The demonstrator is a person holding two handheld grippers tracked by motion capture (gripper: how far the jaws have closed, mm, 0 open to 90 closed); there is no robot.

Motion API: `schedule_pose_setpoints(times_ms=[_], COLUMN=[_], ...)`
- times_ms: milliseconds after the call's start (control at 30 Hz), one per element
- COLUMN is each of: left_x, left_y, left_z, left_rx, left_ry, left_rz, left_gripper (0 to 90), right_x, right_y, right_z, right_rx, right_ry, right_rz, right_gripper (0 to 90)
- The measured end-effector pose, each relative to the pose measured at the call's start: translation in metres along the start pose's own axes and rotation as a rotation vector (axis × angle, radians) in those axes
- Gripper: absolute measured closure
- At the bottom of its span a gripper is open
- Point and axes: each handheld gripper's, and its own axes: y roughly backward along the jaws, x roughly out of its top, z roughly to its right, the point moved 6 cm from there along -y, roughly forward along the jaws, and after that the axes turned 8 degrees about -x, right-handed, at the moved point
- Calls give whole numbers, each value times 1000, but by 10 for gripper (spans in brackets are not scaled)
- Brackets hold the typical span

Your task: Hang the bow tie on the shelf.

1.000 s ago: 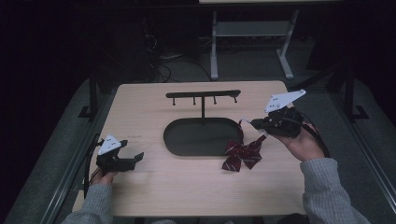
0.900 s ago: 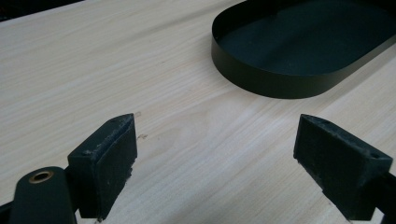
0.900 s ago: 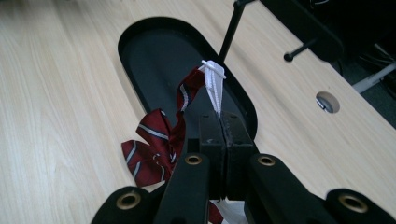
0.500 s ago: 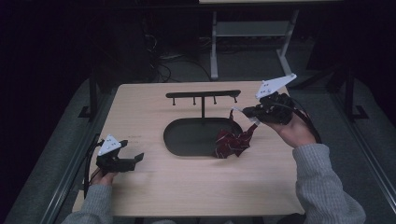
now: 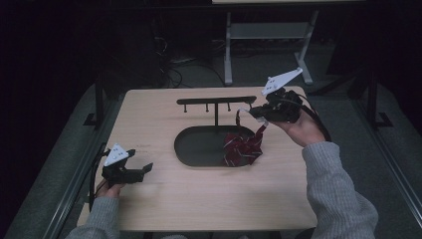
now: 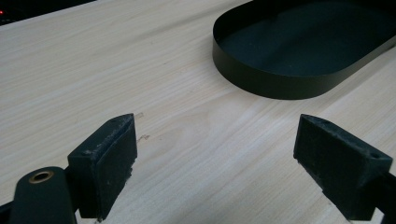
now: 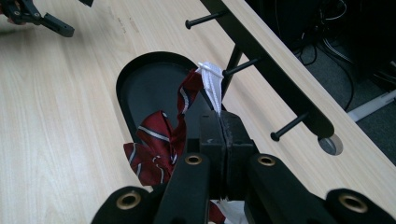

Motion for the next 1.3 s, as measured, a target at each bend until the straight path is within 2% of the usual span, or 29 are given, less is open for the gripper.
schedule_pose_setpoints(times_ms=[167,567,867,1200,1300], left_x=[0,0,0,0,0], left_y=[0,0,1,1,1], left_z=[0,0,0,-1,-1], left_rx=[1,-1,1,1,-1], left_ry=[2,-3,8,3,4], left_rz=[0,-4,5,7,9], left_gripper=[130,130,130,130,130], right_x=[12,26,36,41,44], right_y=[-2,-6,-20,-35,-37], right_z=[2,4,7,13,14], right_rx=[3,3,11,38,38], right_ry=[22,30,43,21,30], right_rz=[2,-5,-15,-23,-29], right_gripper=[888,888,888,888,888])
